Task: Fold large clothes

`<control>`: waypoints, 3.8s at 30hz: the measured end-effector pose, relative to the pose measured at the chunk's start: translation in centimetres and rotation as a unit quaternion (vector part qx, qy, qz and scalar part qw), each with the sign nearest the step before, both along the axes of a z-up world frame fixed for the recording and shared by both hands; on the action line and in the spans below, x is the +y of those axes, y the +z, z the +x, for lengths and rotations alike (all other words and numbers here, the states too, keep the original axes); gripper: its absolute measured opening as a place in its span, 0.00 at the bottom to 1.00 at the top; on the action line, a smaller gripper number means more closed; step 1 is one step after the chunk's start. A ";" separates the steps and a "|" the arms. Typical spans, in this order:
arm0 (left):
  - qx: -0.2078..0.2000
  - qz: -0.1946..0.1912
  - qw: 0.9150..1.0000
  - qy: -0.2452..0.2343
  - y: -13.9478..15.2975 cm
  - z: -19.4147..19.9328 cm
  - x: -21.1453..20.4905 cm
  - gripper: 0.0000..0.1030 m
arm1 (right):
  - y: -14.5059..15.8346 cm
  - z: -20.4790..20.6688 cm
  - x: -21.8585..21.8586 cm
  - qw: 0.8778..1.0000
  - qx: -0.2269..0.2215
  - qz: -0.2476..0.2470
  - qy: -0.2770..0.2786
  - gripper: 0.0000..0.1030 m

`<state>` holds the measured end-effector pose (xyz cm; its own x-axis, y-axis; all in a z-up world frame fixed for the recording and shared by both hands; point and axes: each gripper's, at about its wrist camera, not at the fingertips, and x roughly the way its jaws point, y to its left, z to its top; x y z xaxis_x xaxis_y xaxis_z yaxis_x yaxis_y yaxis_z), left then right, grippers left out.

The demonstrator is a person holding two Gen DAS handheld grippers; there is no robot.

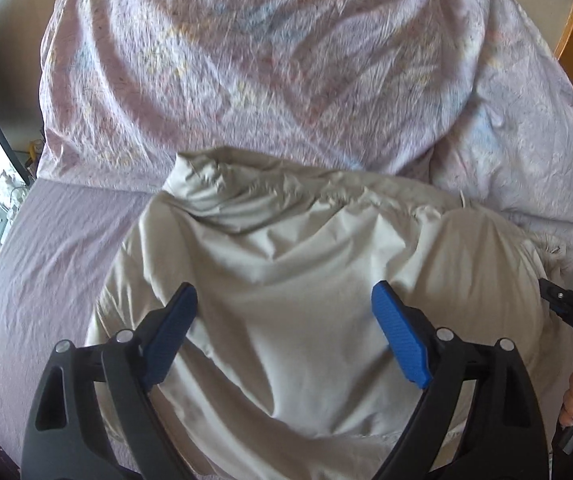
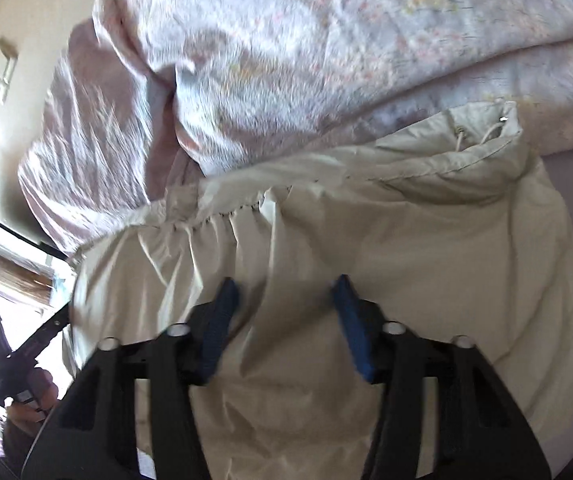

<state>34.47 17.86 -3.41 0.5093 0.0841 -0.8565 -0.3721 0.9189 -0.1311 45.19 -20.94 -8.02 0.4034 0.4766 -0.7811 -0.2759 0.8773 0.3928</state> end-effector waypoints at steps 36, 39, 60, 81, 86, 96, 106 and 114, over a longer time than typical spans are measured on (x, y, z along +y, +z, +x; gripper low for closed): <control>0.005 0.065 0.997 0.030 -6.7 5.4 2.3 0.96 | -2.5 3.3 2.8 0.997 -0.068 -0.048 -0.008 0.31; 0.006 0.065 0.997 0.029 -6.8 5.5 2.5 0.96 | -1.6 1.6 0.5 0.991 -0.112 -0.064 -0.036 0.47; 0.006 0.080 0.996 0.028 -7.6 5.7 2.1 0.98 | -7.5 3.4 0.6 0.974 -0.128 -0.170 -0.083 0.54; -0.020 0.093 0.995 0.032 -10.5 5.8 1.1 0.98 | -10.4 2.6 1.5 0.966 -0.166 -0.178 -0.090 0.58; -0.020 0.097 0.995 0.032 -10.8 5.6 0.8 0.98 | -10.4 2.3 1.3 0.966 -0.165 -0.178 -0.089 0.58; 0.021 0.098 0.995 0.022 -8.1 4.2 0.8 0.98 | -7.6 1.0 -0.9 0.974 -0.123 -0.161 -0.098 0.58; 0.038 0.139 0.989 0.045 -3.6 -2.4 3.8 0.98 | -6.0 -4.1 -9.3 0.974 -0.048 -0.115 -0.189 0.68; 0.066 0.027 0.994 0.087 -5.9 -6.6 7.3 0.98 | -10.2 -5.6 -13.7 0.968 0.077 0.039 -0.235 0.71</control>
<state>27.83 25.11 -9.29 0.3665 0.2089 -0.9067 -0.5366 0.8435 -0.0225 39.56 -34.63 -18.18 0.4713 0.3291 -0.8183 0.2147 0.8571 0.4683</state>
